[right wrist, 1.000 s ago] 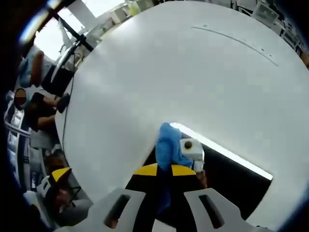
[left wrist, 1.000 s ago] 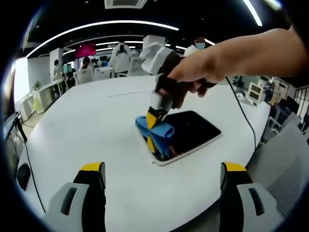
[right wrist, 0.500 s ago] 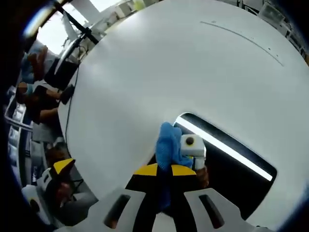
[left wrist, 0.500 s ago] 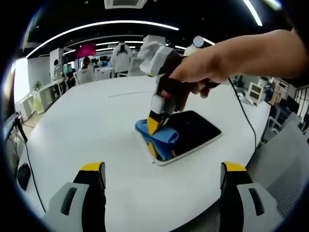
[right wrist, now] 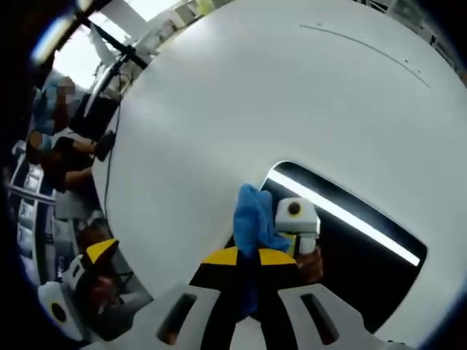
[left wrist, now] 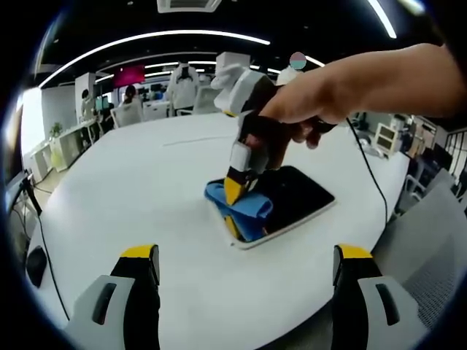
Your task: Wipe the mirror surface with the cleaning cloth until all visible marks leave the cleaned area.
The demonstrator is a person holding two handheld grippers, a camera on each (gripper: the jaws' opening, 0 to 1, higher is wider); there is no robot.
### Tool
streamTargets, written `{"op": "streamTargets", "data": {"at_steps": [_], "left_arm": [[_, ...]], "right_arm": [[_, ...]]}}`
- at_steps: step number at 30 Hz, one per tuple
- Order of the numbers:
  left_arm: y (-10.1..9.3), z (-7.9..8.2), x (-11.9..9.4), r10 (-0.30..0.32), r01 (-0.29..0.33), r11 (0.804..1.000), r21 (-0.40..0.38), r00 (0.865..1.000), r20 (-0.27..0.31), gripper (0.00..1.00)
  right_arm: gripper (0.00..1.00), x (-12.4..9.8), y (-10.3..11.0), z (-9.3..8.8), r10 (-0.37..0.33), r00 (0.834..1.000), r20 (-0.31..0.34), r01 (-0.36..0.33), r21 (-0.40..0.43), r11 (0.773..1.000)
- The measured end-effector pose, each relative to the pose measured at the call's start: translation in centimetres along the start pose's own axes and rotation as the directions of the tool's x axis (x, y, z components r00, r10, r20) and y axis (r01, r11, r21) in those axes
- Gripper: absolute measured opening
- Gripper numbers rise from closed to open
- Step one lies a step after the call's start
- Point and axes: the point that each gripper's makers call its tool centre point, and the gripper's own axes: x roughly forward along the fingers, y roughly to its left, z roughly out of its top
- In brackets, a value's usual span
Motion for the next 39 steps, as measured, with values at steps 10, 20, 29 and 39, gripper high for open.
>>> {"op": "streamTargets", "data": {"at_steps": [10,20,29,39], "left_arm": [[0.1,0.0,0.0,0.004,-0.004,1.0,-0.003,1.0,0.001,1.0],[0.1,-0.1,-0.1,0.005,-0.005,1.0,-0.001,1.0,-0.004,1.0],[0.0,-0.2,-0.1,0.001,-0.001,1.0,0.002,1.0,-0.009,1.0],[-0.1,-0.2,-0.1,-0.001,0.001,1.0,0.006,1.0,-0.014,1.0]], "right_arm": [[0.03,-0.3,-0.9,-0.3,-0.001,1.0,0.011,0.0,0.021,1.0],[0.03,-0.6,-2.2,-1.0,-0.001,1.0,0.02,-0.001,0.054,0.999],[0.03,-0.9,-3.4,-1.5,0.001,1.0,0.03,-0.003,0.079,0.997],[0.03,-1.2,-3.9,-2.0,-0.003,0.999,0.036,-0.001,0.086,0.996]]}}
